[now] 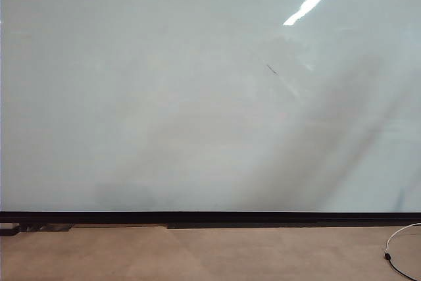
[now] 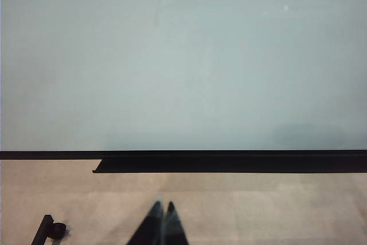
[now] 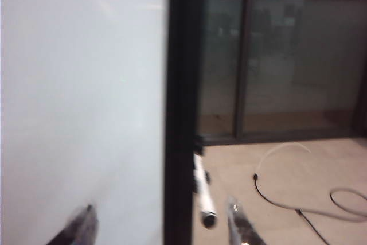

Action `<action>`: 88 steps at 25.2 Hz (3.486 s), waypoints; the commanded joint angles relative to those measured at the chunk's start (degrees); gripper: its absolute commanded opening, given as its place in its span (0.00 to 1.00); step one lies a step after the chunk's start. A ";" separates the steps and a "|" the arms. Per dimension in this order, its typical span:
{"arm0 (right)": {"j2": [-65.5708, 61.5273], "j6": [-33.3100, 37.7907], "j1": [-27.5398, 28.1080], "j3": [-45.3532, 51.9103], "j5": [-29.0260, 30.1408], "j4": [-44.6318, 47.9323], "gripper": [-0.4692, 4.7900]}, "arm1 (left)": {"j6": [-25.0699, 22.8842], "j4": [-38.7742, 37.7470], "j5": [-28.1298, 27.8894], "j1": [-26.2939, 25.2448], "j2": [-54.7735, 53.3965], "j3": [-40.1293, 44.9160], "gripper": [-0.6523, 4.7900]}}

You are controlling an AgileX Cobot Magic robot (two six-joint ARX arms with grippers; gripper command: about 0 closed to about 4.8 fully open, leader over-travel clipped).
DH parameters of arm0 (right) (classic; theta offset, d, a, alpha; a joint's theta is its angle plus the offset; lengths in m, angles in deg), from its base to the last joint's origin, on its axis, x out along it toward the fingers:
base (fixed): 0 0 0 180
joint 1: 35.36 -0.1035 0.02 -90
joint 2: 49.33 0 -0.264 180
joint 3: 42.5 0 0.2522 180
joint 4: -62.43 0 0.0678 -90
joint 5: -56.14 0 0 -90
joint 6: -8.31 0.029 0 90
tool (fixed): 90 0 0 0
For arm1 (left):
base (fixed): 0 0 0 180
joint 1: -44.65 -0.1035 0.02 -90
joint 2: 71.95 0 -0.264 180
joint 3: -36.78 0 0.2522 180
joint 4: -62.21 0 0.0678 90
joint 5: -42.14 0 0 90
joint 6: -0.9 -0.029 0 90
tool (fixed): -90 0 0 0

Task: Pick up the pen on the shelf to the right of the whiteboard and draw a triangle.

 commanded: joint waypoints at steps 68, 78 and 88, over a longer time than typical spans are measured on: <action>-73.13 -5.33 -3.37 -29.05 6.58 38.38 0.52 | -0.02 0.37 0.22 0.02 0.02 -0.17 0.11; -74.23 -5.84 -4.15 -29.73 7.19 38.34 0.47 | -0.02 0.37 0.22 0.02 0.02 -0.20 0.11; -74.29 -6.67 -4.42 -29.75 8.20 38.34 0.47 | -0.02 0.37 0.24 0.02 0.02 -0.20 0.11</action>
